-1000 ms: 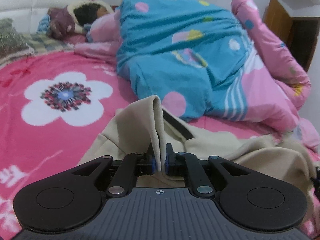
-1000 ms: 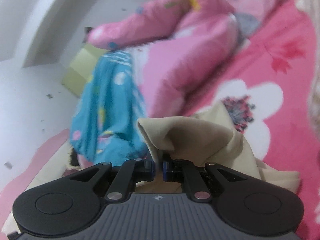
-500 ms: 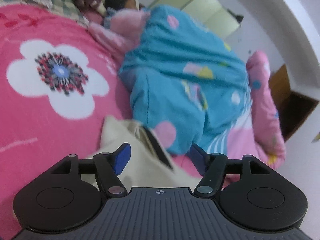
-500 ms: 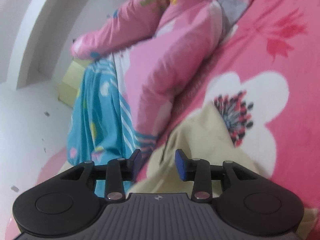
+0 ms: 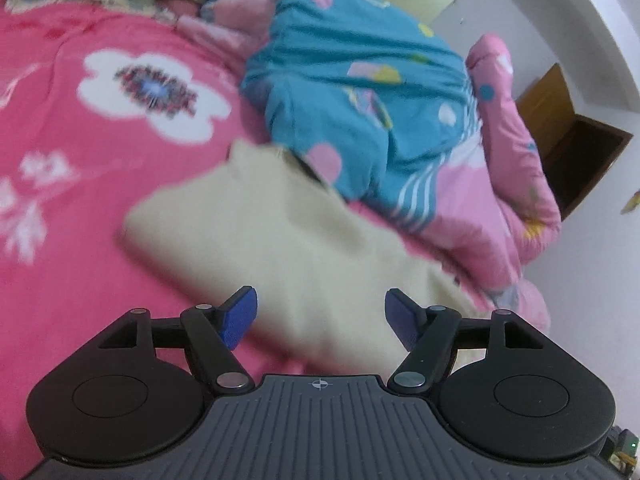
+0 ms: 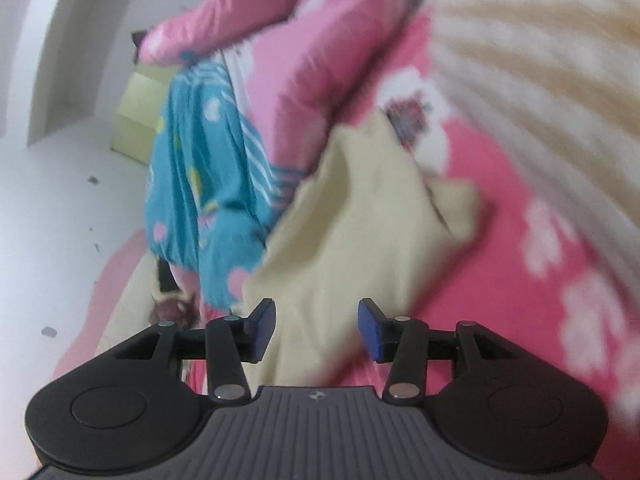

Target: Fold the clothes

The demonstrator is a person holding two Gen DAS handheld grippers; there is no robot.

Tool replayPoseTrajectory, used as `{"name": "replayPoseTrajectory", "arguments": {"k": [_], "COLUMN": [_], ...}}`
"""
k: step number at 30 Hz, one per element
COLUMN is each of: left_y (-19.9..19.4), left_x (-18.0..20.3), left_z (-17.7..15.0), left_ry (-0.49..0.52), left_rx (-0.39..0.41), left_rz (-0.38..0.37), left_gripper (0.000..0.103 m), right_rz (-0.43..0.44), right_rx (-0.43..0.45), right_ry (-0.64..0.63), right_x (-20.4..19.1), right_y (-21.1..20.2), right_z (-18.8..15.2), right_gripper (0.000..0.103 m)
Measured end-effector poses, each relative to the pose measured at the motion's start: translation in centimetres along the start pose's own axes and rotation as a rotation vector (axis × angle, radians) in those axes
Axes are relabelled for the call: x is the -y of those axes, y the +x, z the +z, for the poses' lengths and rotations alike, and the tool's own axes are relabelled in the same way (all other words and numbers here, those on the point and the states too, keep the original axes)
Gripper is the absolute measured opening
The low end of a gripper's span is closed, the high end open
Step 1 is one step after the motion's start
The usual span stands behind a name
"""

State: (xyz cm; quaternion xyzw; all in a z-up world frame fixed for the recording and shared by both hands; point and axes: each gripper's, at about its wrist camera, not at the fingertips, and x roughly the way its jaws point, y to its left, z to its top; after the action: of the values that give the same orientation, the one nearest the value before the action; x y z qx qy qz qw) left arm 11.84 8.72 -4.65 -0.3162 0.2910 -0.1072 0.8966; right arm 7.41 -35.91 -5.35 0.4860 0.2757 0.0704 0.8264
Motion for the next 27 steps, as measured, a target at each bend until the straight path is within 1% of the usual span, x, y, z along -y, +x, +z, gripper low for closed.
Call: {"name": "replayPoseTrajectory", "arguments": {"k": [4,11,13,18,21,24,27], "left_y": [-0.3,-0.3,0.0,0.7,1.4,2.0,2.9], "left_x": [-0.8,-2.1,-2.5,-3.1,-3.5,-3.6,-3.4], "left_z": [-1.9,-3.1,-3.2,-3.0,-2.5,-2.0,-1.4], "left_ry": [-0.035,-0.045,-0.048,-0.039,-0.052,-0.071,-0.066], "left_rx": [-0.039,-0.012,0.002,0.035,0.049,0.057,0.058], "left_rz": [0.004,0.014,0.005,-0.018,-0.031,-0.042,-0.037], "left_gripper": [0.071,0.071,0.071,0.072,0.073,0.079,0.085], "right_rz": [-0.022,-0.065,-0.091,-0.118,-0.127,-0.128,-0.121], "right_rx": [-0.038,-0.100,-0.115,-0.098,-0.083,-0.061,-0.048], "right_ry": [0.006,0.023,0.034,0.053,0.063,0.076,0.088], "right_x": [0.0,0.0,0.2,0.3,0.3,0.4,0.6], "right_y": [-1.0,0.1,0.7,1.8,2.3,3.0,3.7], "right_z": [-1.3,-2.3,-2.6,-2.6,-2.5,-2.4,-2.2], "right_gripper": [0.049,0.050,0.053,0.053,0.053,0.053,0.053]}}
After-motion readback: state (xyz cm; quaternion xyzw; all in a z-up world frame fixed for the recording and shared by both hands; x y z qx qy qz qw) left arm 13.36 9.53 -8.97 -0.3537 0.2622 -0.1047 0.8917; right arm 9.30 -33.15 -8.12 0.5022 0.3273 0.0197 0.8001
